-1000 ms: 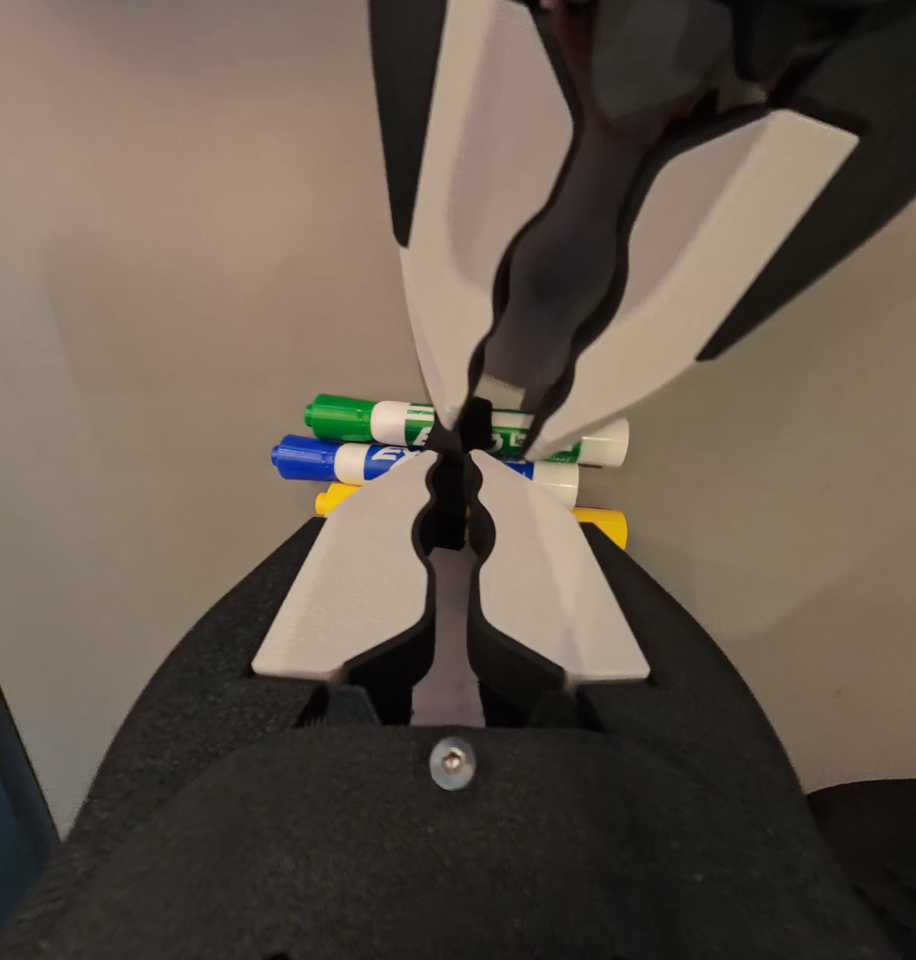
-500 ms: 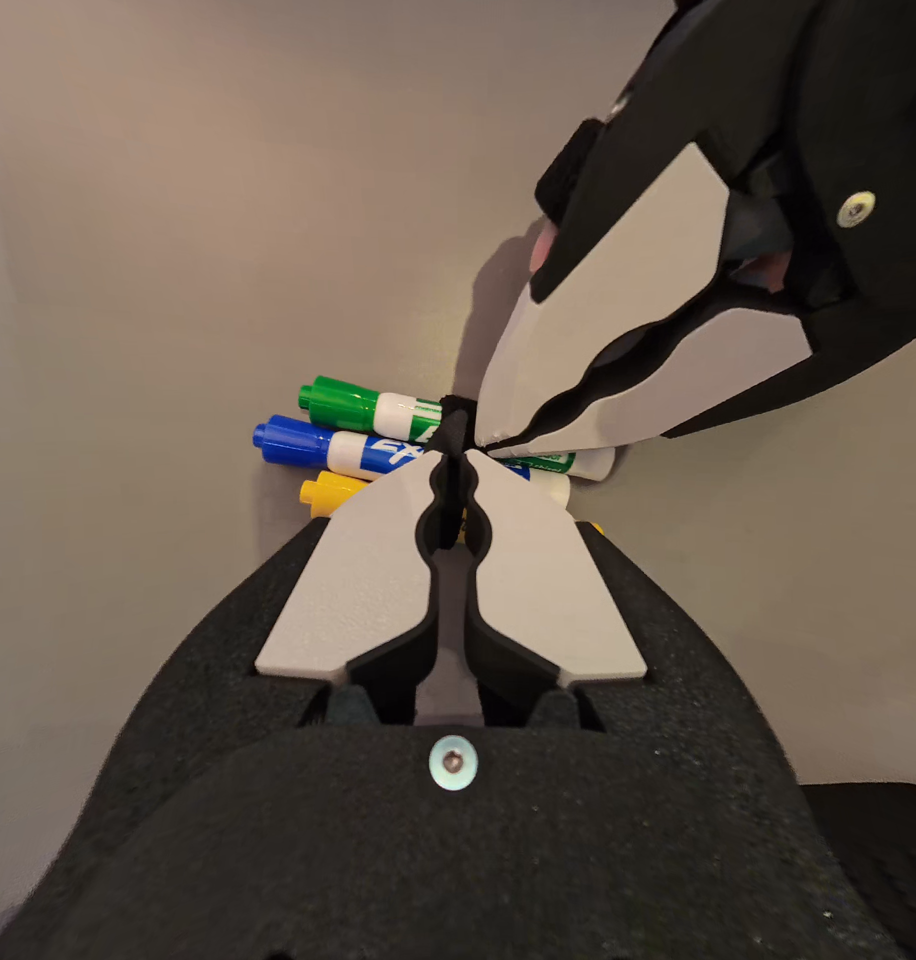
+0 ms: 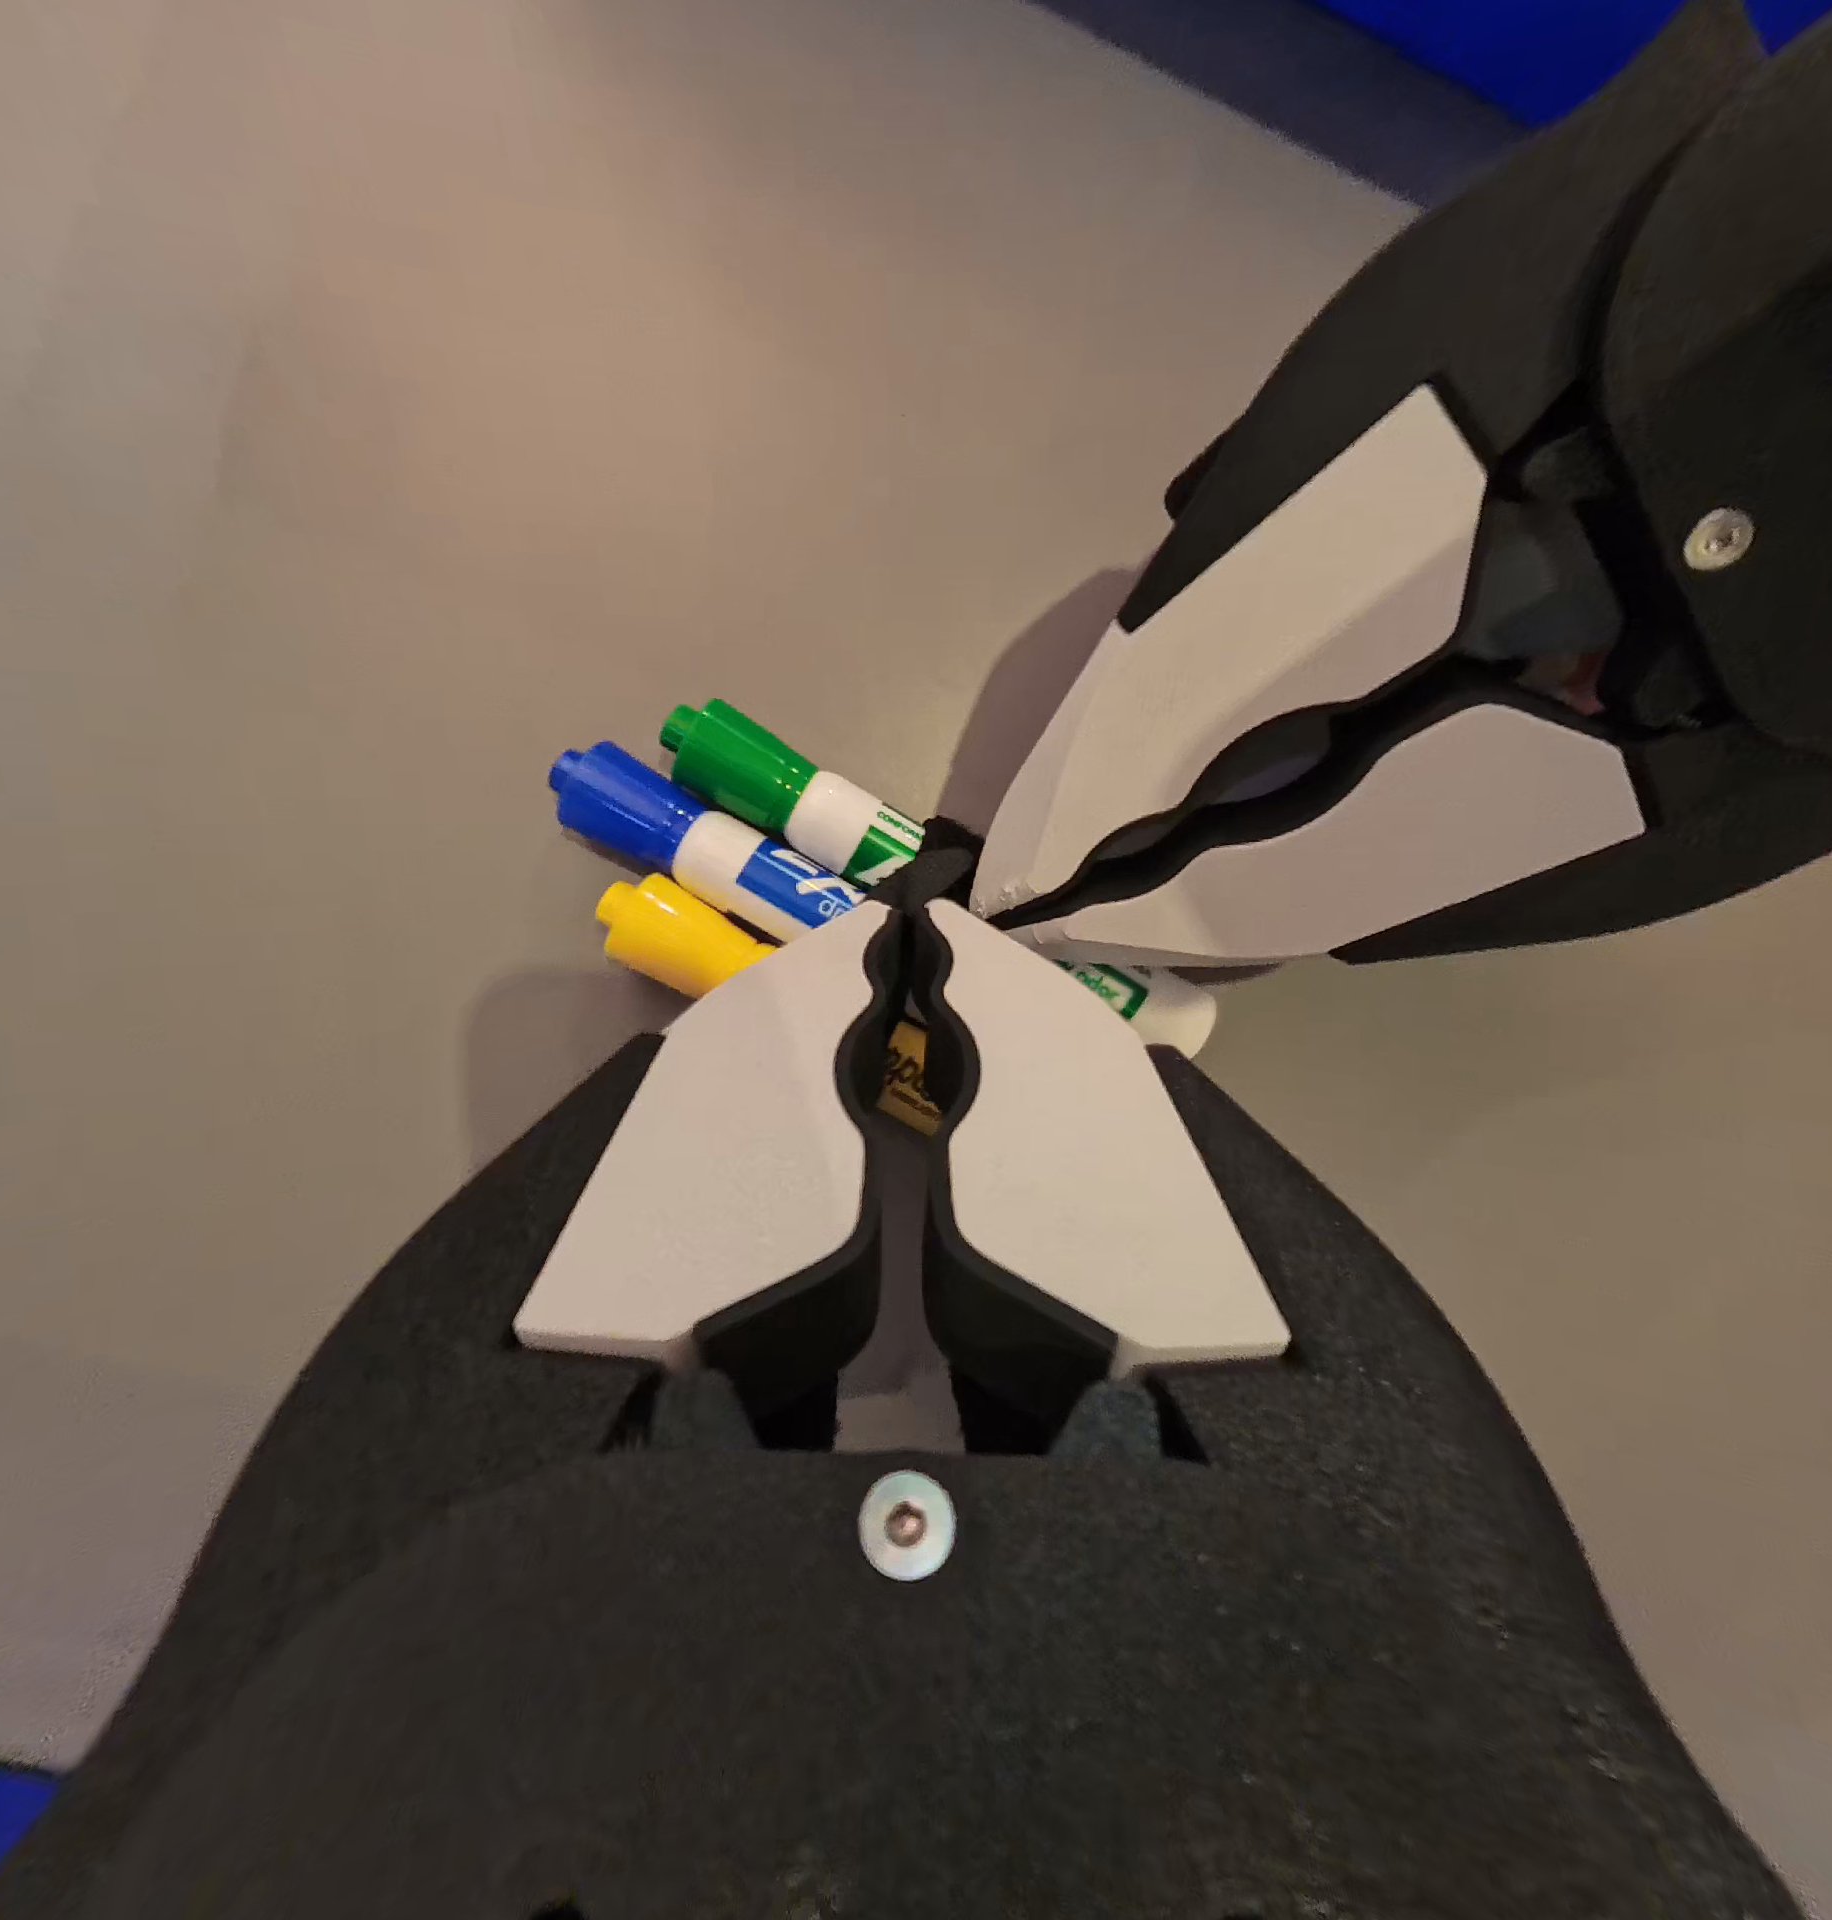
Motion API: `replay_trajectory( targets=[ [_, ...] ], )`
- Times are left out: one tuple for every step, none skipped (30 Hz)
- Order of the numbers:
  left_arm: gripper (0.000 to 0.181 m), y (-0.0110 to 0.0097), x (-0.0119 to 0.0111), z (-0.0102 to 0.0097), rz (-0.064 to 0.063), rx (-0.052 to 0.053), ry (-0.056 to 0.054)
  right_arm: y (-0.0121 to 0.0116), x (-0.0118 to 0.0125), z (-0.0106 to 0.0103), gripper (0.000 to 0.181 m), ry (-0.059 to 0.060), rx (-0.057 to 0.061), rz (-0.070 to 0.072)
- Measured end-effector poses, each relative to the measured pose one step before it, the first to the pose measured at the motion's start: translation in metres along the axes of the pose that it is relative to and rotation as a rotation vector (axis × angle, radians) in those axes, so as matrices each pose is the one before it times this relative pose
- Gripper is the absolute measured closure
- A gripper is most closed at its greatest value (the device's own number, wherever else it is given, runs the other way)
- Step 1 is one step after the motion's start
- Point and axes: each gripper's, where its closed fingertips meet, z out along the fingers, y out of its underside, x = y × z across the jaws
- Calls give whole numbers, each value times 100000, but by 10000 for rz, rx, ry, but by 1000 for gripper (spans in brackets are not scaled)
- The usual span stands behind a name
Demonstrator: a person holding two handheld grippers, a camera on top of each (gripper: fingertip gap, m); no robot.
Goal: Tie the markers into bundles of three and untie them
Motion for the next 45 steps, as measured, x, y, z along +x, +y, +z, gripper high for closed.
replay_trajectory(
  targets=[
    [180,-26,-70,-18,-240,115,-45,-2,-18,15,179,8,-6,-37],
    [180,-22,-41,2,-315,40,-35,-10,-20,19,179,16,-5,-50],
    [180,-111,-57,-26,-462,23,-29,-2,-12,5,180,19,-3,-50],
    [180,-30,-3,2,-199,-14,-38,-1,-19,3,180,10,1,-28],
    [180,-47,-32,-31,-60,-78,-83,-10,-5,-4,179,-6,1,-3],
    [181,-165,-98,-5,-9,26,-157,3,16,1,180,8,-2,6],
    [180,-51,-49,38,-175,-60,-44,17,-12,1,180,-8,-7,0],
    [181,-171,-72,-3,-177,102,-34,17,-3,3,180,2,-12,-9],
    [180,51,-41,15,-176,44,14,-4,-40,0,180,-22,-2,-27],
    [180,46,-149,-75,-262,88,-53,26,-168,36,180,-90,-23,-59],
    [181,-179,-475,-207,-282,304,-254,179,-331,106,179,-149,-152,-127],
    [181,54,-306,-233,-184,82,-77,77,-249,55,180,-22,-80,-191],
    [181,137,240,-94,-8,31,175,-37,-25,-58,180,161,17,-270],
    [181,415,444,59,51,-165,137,-48,125,-93,181,197,15,-301],
    [181,172,374,69,160,27,14,-75,138,-103,181,84,44,-139],
    [180,198,36,25,163,-70,-189,-49,123,-95,181,-64,69,116],
    [181,-31,-128,-102,32,46,-204,-19,258,-97,181,-81,98,296],
    [180,-96,13,-111,-107,64,-9,-96,280,-146,181,-116,171,346],
    [180,-14,144,-60,-80,-40,71,-36,148,-124,181,-200,139,283],
    [180,-28,8,-62,57,8,-86,63,228,-106,180,-84,48,140],
    [180,80,93,19,65,-100,-46,-33,334,-117,180,76,83,-76],
    [180,5,113,5,80,-65,-45,-106,200,-86,180,53,90,-218],
    [180,-90,-39,-40,59,34,-135,-28,71,13,178,34,4,-151],
    [180,-11,46,1,-68,-46,-8,-34,59,58,175,85,-4,-25],
    [180,-15,49,9,-65,-4,4,-33,-5,92,171,69,-19,8],
    [180,17,-97,-17,11,11,-108,21,-90,117,164,35,-52,19],
    [180,30,24,-26,44,-12,-44,-15,-47,84,161,71,-19,12],
    [180,57,129,-32,15,-25,28,-68,39,17,162,142,20,-38],
    [180,22,98,-41,-23,10,14,-113,111,-52,163,180,43,-83],
    [180,-74,106,-95,-37,69,15,-169,106,-99,164,171,65,-152],
    [180,-45,101,-109,-2,32,32,-129,78,-84,164,153,26,-216],
    [180,-45,30,-109,17,32,-13,-29,57,-69,164,140,-34,-235],
    [180,20,13,-76,30,-4,-15,-6,-47,-67,166,84,-39,-227],
    [180,118,19,-31,-6,-73,10,46,-141,-74,165,-3,-77,-218],
    [180,59,-51,-31,-40,-7,-24,163,-108,-30,166,-9,-123,-192],
    [180,80,10,4,-51,-23,22,170,-118,-16,166,-24,-85,-160],
    [180,123,39,33,-9,-55,40,101,-131,-24,167,-55,-38,-103],
    [180,60,-11,13,-5,-19,-16,31,-82,-40,167,-39,-3,-25],
    [180,16,45,-20,-22,-11,17,-80,-1,-79,168,1,47,0],
    [180,-15,47,-55,11,-22,18,-249,90,-183,170,62,119,-42],
    [180,-76,-82,-96,29,20,-57,-383,181,-238,169,121,178,-56],
    [180,0,-117,-92,45,-23,-71,-393,313,-204,165,189,194,-18],
    [180,47,119,-34,20,-35,80,-292,316,-129,162,169,167,16],
    [180,138,57,-4,3,-81,23,-80,141,54,154,24,75,39],
    [180,91,28,21,61,-26,-29,142,-84,222,151,-136,-39,14]
  ],
)
